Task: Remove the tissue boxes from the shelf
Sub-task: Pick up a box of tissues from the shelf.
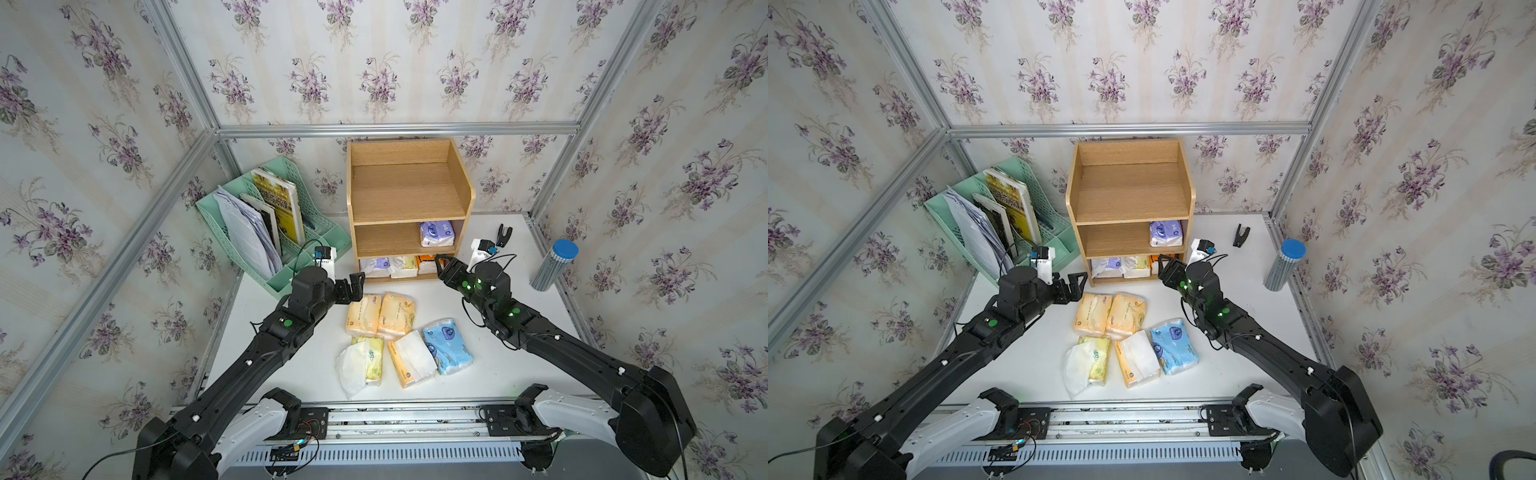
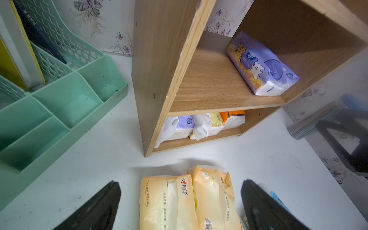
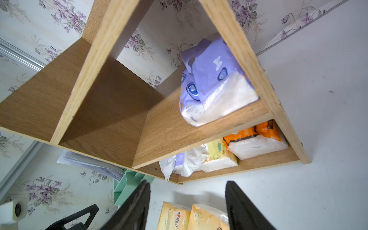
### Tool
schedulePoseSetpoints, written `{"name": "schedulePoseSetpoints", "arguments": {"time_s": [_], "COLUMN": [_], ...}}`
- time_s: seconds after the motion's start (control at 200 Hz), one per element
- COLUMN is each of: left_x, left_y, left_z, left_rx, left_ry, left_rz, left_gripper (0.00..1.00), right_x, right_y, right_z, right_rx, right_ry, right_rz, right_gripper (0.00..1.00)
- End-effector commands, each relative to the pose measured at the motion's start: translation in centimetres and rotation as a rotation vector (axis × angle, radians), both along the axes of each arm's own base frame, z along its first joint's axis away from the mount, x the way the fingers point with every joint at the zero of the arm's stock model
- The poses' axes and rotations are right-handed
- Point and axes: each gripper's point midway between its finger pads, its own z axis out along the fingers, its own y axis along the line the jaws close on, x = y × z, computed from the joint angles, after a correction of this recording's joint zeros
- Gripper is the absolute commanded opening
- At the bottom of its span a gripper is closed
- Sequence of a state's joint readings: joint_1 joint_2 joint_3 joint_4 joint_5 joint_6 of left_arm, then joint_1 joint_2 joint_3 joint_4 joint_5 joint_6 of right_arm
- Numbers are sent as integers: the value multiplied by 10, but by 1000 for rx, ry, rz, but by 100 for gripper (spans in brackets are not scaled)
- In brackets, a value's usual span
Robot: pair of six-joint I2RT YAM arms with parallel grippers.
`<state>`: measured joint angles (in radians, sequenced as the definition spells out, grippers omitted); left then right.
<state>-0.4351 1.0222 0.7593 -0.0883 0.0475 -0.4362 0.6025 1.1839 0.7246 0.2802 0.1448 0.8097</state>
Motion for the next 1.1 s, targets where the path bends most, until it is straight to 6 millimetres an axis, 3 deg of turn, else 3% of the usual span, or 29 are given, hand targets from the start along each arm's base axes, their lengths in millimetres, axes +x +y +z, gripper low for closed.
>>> {"name": "schedulePoseSetpoints", "arguments": {"time_s": [0.0, 0.39, 0.819, 1.094], "left_x": [12, 37, 30, 25], "left_y": [-9, -31, -32, -35], "left_z": [8, 9, 5, 4], "left_rx": [33, 12, 0, -12], "left_ry": [-10, 37, 52, 68], "left_rz": [-41, -100, -119, -137], "left_gripper": [99, 99, 99, 99], "right_x": [13, 44, 79, 95], "right_y": [0, 1, 11, 14], "right_z": [11, -5, -16, -42], "right_rx": [51, 13, 41, 29], "right_ry": [0, 77, 86, 130], "right_rz": [-56, -169, -214, -248], "right_gripper": [66, 72, 73, 70]}}
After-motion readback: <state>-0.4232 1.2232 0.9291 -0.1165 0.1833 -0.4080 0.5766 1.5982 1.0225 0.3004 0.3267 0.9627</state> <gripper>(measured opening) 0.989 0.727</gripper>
